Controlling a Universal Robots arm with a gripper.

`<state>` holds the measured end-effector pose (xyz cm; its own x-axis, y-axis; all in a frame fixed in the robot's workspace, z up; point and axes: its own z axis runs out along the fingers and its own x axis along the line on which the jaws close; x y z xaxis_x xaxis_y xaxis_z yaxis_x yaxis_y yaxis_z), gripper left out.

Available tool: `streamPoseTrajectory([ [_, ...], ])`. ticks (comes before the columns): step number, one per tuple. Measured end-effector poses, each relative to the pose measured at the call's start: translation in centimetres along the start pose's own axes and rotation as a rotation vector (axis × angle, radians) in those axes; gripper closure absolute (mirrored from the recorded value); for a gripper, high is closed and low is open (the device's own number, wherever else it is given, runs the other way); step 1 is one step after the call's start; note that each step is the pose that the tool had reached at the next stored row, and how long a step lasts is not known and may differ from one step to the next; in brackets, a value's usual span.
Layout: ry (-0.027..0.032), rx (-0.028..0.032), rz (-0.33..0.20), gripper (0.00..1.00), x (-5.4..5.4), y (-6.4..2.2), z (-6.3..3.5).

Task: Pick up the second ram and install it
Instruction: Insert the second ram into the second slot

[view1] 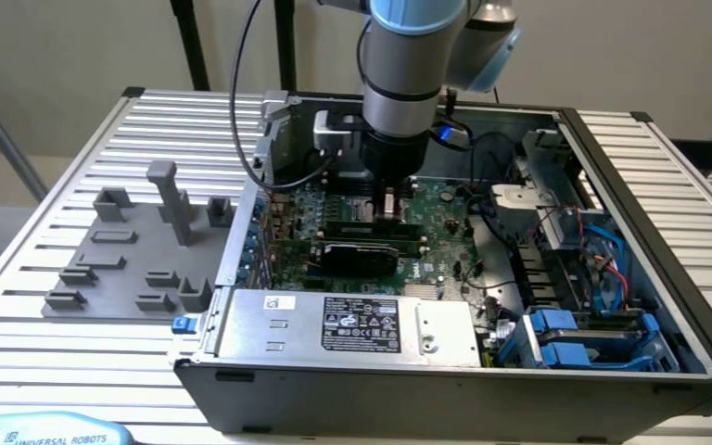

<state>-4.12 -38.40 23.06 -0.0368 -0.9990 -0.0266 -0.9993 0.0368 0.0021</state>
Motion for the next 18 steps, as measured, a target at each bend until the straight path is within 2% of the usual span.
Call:
streamPoseTrajectory([
  [18, 0.0003, -0.0005, 0.0, 0.87, -0.14, 0.13, 0.34],
])
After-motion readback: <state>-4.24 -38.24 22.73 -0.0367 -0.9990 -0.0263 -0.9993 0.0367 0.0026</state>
